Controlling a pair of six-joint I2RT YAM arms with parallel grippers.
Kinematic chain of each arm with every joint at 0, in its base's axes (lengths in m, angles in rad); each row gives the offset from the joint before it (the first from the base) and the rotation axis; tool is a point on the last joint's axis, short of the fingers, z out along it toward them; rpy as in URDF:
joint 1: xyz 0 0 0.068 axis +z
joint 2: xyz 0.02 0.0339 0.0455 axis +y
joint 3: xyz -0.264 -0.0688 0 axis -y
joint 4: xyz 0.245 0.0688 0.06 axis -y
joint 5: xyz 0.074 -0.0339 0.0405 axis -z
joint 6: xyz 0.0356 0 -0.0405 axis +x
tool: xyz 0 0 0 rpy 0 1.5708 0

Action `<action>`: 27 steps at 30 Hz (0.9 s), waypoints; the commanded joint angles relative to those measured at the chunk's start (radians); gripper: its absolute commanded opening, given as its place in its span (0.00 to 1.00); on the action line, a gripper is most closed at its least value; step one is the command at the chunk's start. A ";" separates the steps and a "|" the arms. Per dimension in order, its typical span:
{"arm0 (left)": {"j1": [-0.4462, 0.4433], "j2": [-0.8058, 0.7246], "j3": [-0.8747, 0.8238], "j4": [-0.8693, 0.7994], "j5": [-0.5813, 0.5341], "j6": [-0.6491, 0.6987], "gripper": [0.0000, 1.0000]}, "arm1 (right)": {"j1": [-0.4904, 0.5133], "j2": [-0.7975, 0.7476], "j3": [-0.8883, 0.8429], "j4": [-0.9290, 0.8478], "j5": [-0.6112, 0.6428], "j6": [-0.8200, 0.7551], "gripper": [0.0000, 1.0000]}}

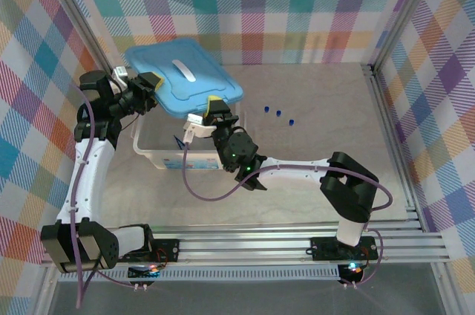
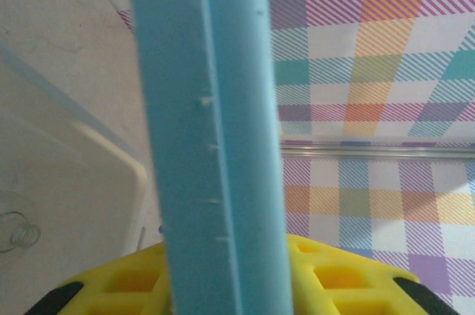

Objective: Organize the chemistry lab equipment

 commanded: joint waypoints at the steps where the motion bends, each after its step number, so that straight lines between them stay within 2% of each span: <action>1: 0.013 0.000 -0.010 0.036 0.025 -0.002 0.32 | 0.004 0.001 0.022 0.136 -0.013 -0.023 0.00; 4: 0.013 -0.003 -0.014 0.041 0.024 -0.003 0.26 | 0.007 0.000 0.020 0.132 -0.013 -0.024 0.00; 8: 0.013 -0.002 -0.034 0.090 0.037 -0.041 0.13 | 0.012 0.003 0.019 0.138 -0.012 -0.028 0.00; 12: 0.013 -0.009 -0.055 0.156 0.047 -0.083 0.09 | 0.013 0.000 0.017 0.149 -0.012 -0.038 0.01; 17: 0.018 -0.026 -0.096 0.253 0.038 -0.145 0.07 | 0.018 -0.029 0.015 0.080 -0.001 0.003 0.14; 21: 0.026 -0.033 -0.119 0.330 0.029 -0.194 0.06 | 0.019 -0.057 0.001 0.037 0.010 0.046 0.30; 25: 0.031 -0.042 -0.133 0.371 0.001 -0.231 0.06 | 0.026 -0.073 0.004 -0.026 0.027 0.103 0.40; 27: 0.033 -0.040 -0.131 0.396 0.001 -0.246 0.06 | 0.031 -0.077 0.005 -0.039 0.034 0.117 0.42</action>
